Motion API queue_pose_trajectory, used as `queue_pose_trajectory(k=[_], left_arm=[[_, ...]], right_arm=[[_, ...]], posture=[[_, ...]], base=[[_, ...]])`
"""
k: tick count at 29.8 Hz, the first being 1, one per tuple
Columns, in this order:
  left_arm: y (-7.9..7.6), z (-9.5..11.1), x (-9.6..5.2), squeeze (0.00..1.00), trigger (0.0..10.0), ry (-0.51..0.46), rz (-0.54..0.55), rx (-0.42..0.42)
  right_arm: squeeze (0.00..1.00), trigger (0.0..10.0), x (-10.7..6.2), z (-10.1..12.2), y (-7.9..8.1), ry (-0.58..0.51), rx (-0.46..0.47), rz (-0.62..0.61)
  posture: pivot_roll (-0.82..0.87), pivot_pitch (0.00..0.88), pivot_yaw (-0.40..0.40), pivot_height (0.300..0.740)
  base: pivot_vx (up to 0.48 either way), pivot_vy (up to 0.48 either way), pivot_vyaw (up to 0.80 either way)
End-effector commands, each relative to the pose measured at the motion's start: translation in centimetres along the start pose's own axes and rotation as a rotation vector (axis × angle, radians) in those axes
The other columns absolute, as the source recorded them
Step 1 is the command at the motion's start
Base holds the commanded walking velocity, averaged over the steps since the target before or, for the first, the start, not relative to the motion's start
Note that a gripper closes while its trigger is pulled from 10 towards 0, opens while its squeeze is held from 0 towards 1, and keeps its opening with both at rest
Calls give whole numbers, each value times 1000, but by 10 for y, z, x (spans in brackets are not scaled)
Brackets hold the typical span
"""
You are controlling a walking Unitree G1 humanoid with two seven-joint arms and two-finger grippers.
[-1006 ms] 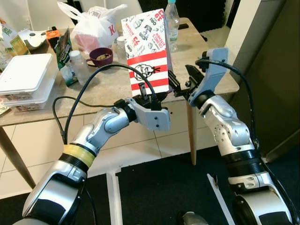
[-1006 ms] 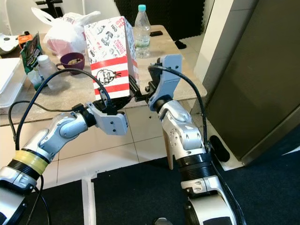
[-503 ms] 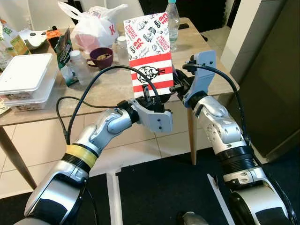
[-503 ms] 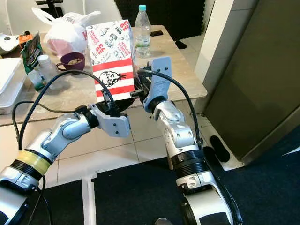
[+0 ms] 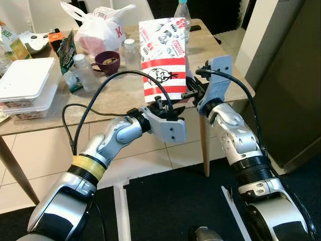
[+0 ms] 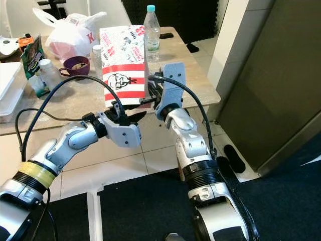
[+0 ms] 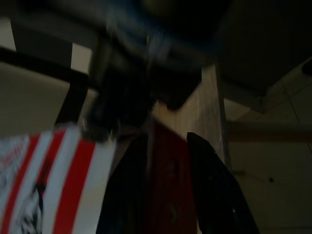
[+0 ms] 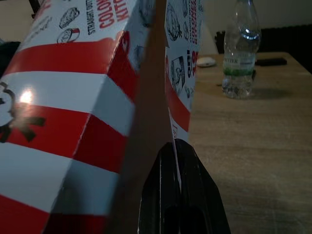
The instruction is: Restocking fridge
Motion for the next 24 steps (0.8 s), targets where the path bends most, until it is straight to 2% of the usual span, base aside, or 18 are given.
queue_pose_trajectory(k=[1, 4, 7, 9, 12, 14, 15, 18, 20, 21, 22, 23, 24], left_arm=[[-7, 13, 1, 0, 10000, -67, -26, 5], [-14, 31, -6, 0, 10000, -157, -42, 17], [-16, 37, -8, 0, 10000, -181, -36, 23], [-18, 47, -11, 0, 10000, -210, 18, 17], [-12, 44, -13, 0, 10000, -172, 107, 41], [-12, 44, -13, 0, 10000, -172, 107, 41], [-9, 42, -15, 0, 10000, -154, 144, 29], [-7, 22, -25, 0, 10000, -30, 242, -158], [-7, 22, -25, 0, 10000, -30, 242, -158], [-7, 12, -29, 0, 10000, 30, 282, -236], [-7, 12, -29, 0, 10000, 30, 282, -236], [-9, -1, -36, 0, 10000, 115, 351, -341], [-9, -1, -36, 0, 10000, 115, 351, -341]], right_arm=[[0, 10000, 1, -2, -4, 6, 9, -29], [0, 10000, 2, -5, -12, 16, 16, -84], [0, 10000, 1, -6, -15, 18, 20, -103], [0, 10000, 1, -8, -22, 15, 33, -151], [0, 10000, 0, -9, -29, 6, 59, -188], [0, 10000, 0, -9, -29, 6, 59, -188], [0, 10000, -1, -10, -31, 6, 63, -198], [0, 10000, -8, -8, -51, -25, 66, -273], [0, 10000, -8, -8, -51, -25, 66, -273], [0, 10000, -11, -5, -59, -45, 67, -300], [0, 10000, -11, -5, -59, -45, 67, -300], [0, 10000, -18, -2, -73, -75, 75, -338], [0, 10000, -18, -2, -73, -75, 75, -338]], posture=[[0, 92, -28, 740], [1, 93, -29, 740], [4, 92, -26, 740], [5, 91, -24, 740], [10, 89, -24, 740], [10, 89, -24, 740], [9, 88, -24, 740], [8, 88, -24, 740], [8, 88, -24, 740], [9, 87, -23, 740], [9, 87, -23, 740], [10, 89, -23, 740], [10, 89, -23, 740]], base=[[0, 0, 0], [0, 0, 0], [0, 0, 0], [0, 0, 0], [0, 0, 0], [0, 0, 0], [0, 0, 0], [0, 0, 0], [0, 0, 0], [0, 0, 0], [0, 0, 0], [0, 0, 0], [0, 0, 0]])
Point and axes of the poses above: a point about 5 cm out from each wrist's last joint towards the gripper, its own x axis pointing out of the wrist towards the gripper, its own z axis along the axis of the wrist's last joint, y = z × x, the point moved 2 cm from there along x, pointing out of the wrist towards the gripper, and after that the axes turned 6 degrees about -x, right-handed, at the moved point
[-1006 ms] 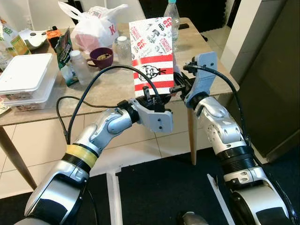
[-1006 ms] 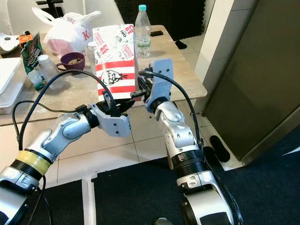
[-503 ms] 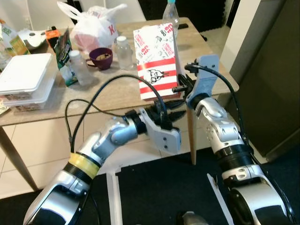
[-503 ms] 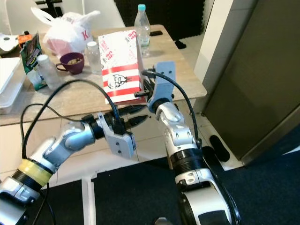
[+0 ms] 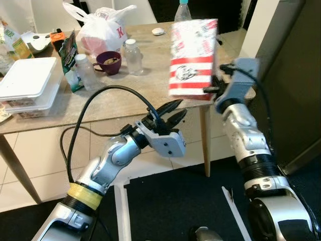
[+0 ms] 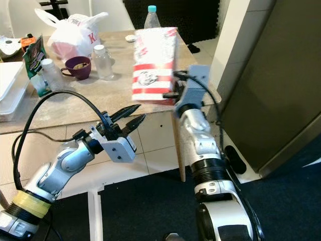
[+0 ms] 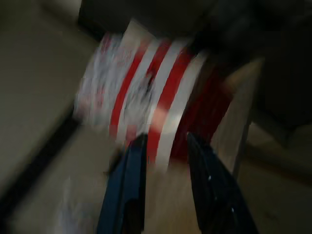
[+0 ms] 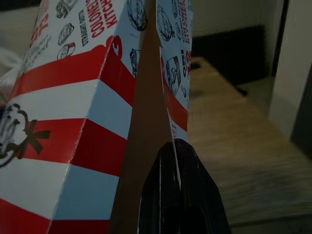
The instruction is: Restocking fridge
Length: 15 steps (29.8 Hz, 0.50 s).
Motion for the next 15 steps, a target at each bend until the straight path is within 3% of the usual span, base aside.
queue_pose_trajectory(k=[1, 2, 3, 4, 5, 7, 8, 10, 11, 13, 14, 15], left_arm=[[2, -18, -9, 0, 10000, 110, 75, -106], [3, -27, -14, 0, 10000, 177, 150, -203], [3, -27, -14, 0, 10000, 177, 150, -203], [3, -37, -20, 0, 10000, 244, 216, -291], [3, -37, -20, 0, 10000, 244, 216, -291], [-10, -59, -30, 0, 10000, 402, 291, -459], [-10, -59, -30, 0, 10000, 402, 291, -459], [-27, -79, -42, 0, 10000, 555, 342, -641], [-27, -79, -42, 0, 10000, 555, 342, -641], [-36, -86, -49, 0, 10000, 611, 360, -712], [-36, -86, -49, 0, 10000, 611, 360, -712], [-39, -88, -52, 0, 10000, 619, 355, -710]], right_arm=[[0, 10000, -4, 4, -18, -40, 27, -55], [0, 10000, -8, 6, -33, -63, 50, -88], [0, 10000, -8, 6, -33, -63, 50, -88], [0, 10000, -13, 8, -50, -80, 86, -129], [0, 10000, -13, 8, -50, -80, 86, -129], [0, 10000, -26, 5, -89, -88, 160, -246], [0, 10000, -26, 5, -89, -88, 160, -246], [0, 10000, -46, -1, -135, -91, 184, -429], [0, 10000, -46, -1, -135, -91, 184, -429], [0, 10000, -64, -6, -167, -83, 140, -578], [0, 10000, -64, -6, -167, -83, 140, -578], [0, 10000, -77, -12, -186, -57, 100, -663]], posture=[[7, 91, -24, 740], [5, 93, -27, 740], [5, 93, -27, 740], [2, 95, -31, 740], [2, 95, -31, 740], [-9, 97, -37, 740], [-9, 97, -37, 740], [-25, 97, -32, 740], [-25, 97, -32, 740], [-29, 96, -33, 740], [-29, 96, -33, 740], [-34, 97, -32, 740]], base=[[0, 0, 0], [0, 0, 0], [0, 0, 0], [0, 0, 0], [0, 0, 0], [0, 0, 0], [0, 0, 0], [0, 0, 0], [0, 0, 0], [0, 0, 0], [0, 0, 0], [0, 0, 0]])
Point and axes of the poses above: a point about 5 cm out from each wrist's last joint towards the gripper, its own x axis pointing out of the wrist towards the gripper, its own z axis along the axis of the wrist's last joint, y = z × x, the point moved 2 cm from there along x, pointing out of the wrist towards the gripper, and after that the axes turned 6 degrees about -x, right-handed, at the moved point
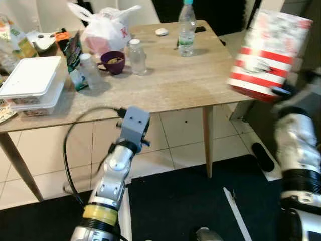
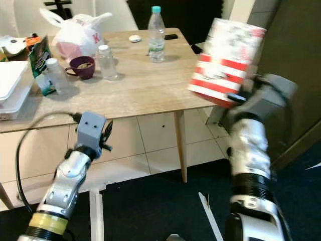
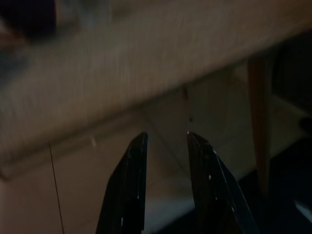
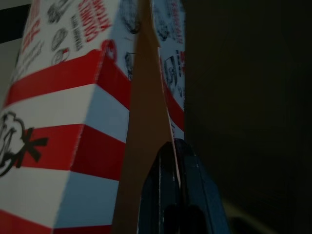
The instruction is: Restocking fridge
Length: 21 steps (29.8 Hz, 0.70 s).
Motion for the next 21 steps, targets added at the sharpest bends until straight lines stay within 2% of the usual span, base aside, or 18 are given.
queue_pose_trajectory(k=[1, 3, 5, 6, 8, 9, 11, 13, 14, 16, 17, 18, 20, 21], left_arm=[[1, -7, -2, 0, 10000, 27, 7, -14], [1, -7, -2, 0, 10000, 27, 7, -14], [6, -17, -7, 0, 10000, 64, 7, 24], [6, -17, -7, 0, 10000, 64, 7, 24], [12, -34, -16, 0, 10000, 118, 8, 35], [12, -34, -16, 0, 10000, 118, 8, 35], [17, -54, -26, 0, 10000, 182, 10, 42], [17, -54, -26, 0, 10000, 182, 10, 42], [21, -68, -32, 0, 10000, 228, 14, 36], [21, -68, -32, 0, 10000, 228, 14, 36], [26, -84, -40, 0, 10000, 290, 31, 24], [26, -84, -40, 0, 10000, 290, 31, 24], [40, -133, -70, 0, 10000, 481, 71, 1], [40, -133, -70, 0, 10000, 481, 71, 1]], right_arm=[[0, 10000, -2, -9, -30, 18, -47, -120], [0, 10000, -2, -9, -30, 18, -47, -120], [0, 10000, -9, -21, -77, 54, -130, -246], [0, 10000, -9, -21, -77, 54, -130, -246], [0, 10000, -19, -45, -105, 142, -120, -258], [0, 10000, -19, -45, -105, 142, -120, -258], [0, 10000, -33, -74, -122, 248, -95, -240], [0, 10000, -33, -74, -122, 248, -95, -240], [0, 10000, -45, -94, -129, 323, -87, -234], [0, 10000, -45, -94, -129, 323, -87, -234], [0, 10000, -61, -118, -134, 412, -88, -226], [0, 10000, -61, -118, -134, 412, -88, -226], [0, 10000, -117, -186, -132, 695, -237, -93], [0, 10000, -117, -186, -132, 695, -237, -93]], posture=[[-34, 97, -32, 740], [-34, 97, -32, 740], [-36, 97, -30, 740], [-36, 97, -30, 740], [-39, 98, -27, 740], [-39, 98, -27, 740], [-40, 97, -28, 740], [-40, 97, -28, 740], [-39, 98, -29, 740], [-39, 98, -29, 740], [-42, 97, -30, 740], [-42, 97, -30, 740], [-43, 94, -33, 740], [-43, 94, -33, 740]], base=[[0, 0, 0], [0, 0, 0], [0, 0, 0], [0, 0, 0], [0, 0, 0], [0, 0, 0], [0, 0, 0], [0, 0, 0], [0, 0, 0], [0, 0, 0], [0, 0, 0], [0, 0, 0], [0, 0, 0], [0, 0, 0]])
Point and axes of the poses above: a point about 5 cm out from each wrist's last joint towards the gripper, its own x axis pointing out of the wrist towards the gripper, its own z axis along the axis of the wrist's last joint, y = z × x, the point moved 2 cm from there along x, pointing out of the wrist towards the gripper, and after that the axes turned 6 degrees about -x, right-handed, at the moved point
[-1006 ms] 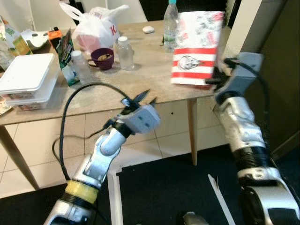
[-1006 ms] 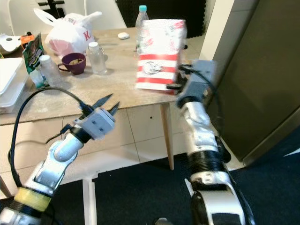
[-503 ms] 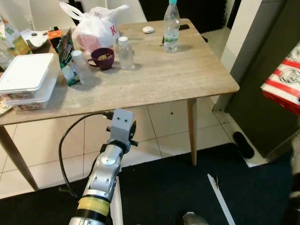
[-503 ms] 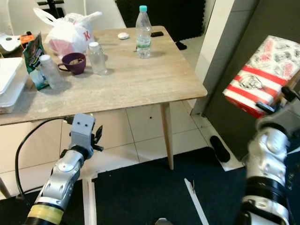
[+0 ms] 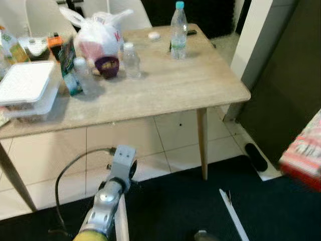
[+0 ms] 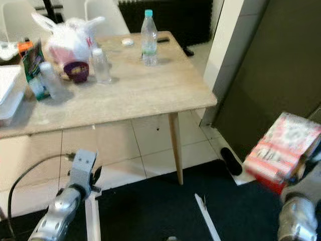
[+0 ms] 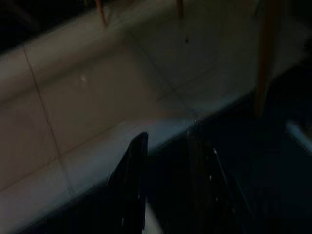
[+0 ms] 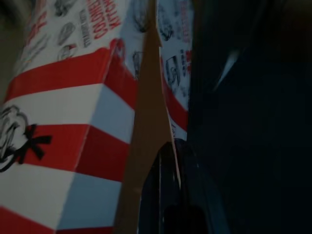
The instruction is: Restocking fridge
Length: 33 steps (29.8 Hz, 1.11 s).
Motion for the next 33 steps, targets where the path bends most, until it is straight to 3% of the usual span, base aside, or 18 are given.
queue_pose_trajectory(k=[1, 2, 3, 4, 5, 6, 9, 12, 20, 33], left_arm=[[11, -42, -11, 0, 10000, 144, 28, -10], [13, -57, -16, 0, 10000, 198, 28, -26], [13, -57, -16, 0, 10000, 198, 28, -26], [13, -70, -20, 0, 10000, 247, 22, -44], [13, -70, -20, 0, 10000, 247, 22, -44], [12, -81, -24, 0, 10000, 289, 14, -48], [10, -94, -28, 0, 10000, 337, 5, -52], [9, -111, -35, 0, 10000, 405, 0, -6], [9, -118, -35, 0, 10000, 434, 5, 89], [9, -123, -37, 0, 10000, 436, 20, 125]], right_arm=[[0, 10000, -13, -59, 12, 183, -122, 90], [0, 10000, -22, -84, 18, 250, -186, 142], [0, 10000, -22, -84, 18, 250, -186, 142], [0, 10000, -32, -105, 26, 301, -235, 194], [0, 10000, -32, -105, 26, 301, -235, 194], [0, 10000, -41, -123, 31, 347, -263, 236], [0, 10000, -52, -142, 35, 397, -305, 262], [0, 10000, -70, -170, 41, 476, -391, 284], [0, 10000, -66, -163, 56, 409, -427, 311], [0, 10000, -61, -156, 64, 374, -440, 323]], posture=[[-41, 94, -31, 740], [-41, 94, -31, 740], [-41, 94, -31, 740], [-40, 93, -32, 740], [-40, 93, -32, 740], [-40, 92, -31, 740], [-43, 90, -30, 740], [-45, 89, -29, 740], [-55, 89, -25, 740], [-41, 84, -28, 740]], base=[[0, 0, 0], [0, 0, 0], [0, 0, 0], [0, 0, 0], [0, 0, 0], [0, 0, 0], [0, 0, 0], [0, 0, 0], [0, 0, 0], [0, 0, 0]])
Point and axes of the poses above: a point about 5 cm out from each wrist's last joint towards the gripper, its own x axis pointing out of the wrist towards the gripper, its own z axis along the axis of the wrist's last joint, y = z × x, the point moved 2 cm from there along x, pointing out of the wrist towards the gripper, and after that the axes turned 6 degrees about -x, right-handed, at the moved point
